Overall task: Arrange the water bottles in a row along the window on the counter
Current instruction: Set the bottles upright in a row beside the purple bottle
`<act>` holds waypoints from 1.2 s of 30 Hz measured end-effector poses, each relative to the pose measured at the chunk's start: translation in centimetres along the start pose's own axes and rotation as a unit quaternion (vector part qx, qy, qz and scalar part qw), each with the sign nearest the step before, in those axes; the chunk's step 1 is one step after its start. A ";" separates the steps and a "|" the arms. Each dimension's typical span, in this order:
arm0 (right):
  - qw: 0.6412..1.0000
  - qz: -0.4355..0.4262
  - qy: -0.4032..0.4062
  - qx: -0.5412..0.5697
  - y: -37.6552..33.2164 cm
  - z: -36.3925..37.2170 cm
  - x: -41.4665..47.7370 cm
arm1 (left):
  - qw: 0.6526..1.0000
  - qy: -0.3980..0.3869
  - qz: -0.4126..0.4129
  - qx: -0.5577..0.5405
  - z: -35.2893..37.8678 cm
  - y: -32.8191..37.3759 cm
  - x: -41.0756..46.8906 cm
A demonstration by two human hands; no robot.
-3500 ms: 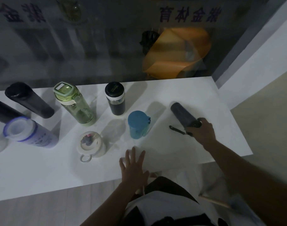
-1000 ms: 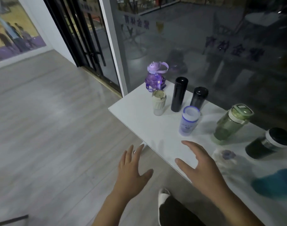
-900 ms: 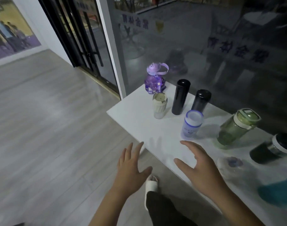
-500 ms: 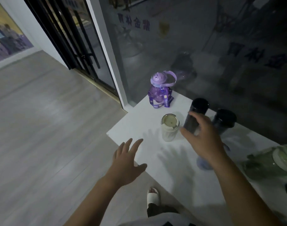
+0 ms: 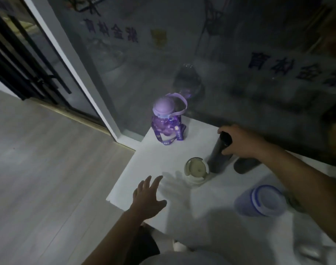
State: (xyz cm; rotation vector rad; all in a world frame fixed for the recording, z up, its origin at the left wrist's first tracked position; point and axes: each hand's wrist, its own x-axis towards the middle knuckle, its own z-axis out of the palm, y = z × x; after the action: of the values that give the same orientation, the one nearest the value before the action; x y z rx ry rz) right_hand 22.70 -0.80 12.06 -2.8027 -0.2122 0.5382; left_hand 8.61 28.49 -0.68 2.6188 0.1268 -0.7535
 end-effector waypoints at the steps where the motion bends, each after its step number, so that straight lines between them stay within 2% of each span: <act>1: 1.000 0.004 0.015 0.001 -0.2 -0.2 0.3 | 1.000 -0.011 0.008 0.012 -0.4 -0.4 1.3; 7: 0.995 0.069 0.050 0.054 -3.4 -1.8 4.0 | 0.995 -0.053 0.054 0.069 -3.1 -2.8 8.6; 16: 0.978 0.160 0.130 0.016 -10.0 -0.4 10.8 | 0.972 -0.072 0.147 0.166 -4.3 -7.4 13.6; 24: 0.970 0.210 0.122 0.025 -11.9 -0.3 13.4 | 0.959 -0.091 0.196 0.183 -4.2 -8.8 14.2; 36: 0.971 0.207 0.105 0.064 -11.7 -0.9 14.0 | 0.953 -0.096 0.212 0.194 -4.6 -8.9 14.3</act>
State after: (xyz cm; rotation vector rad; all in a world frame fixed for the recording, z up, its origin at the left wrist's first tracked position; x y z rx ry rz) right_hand 34.88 12.85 11.61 -2.7525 0.4432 0.3201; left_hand 21.25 38.12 -7.91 2.7555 -0.6840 -0.9400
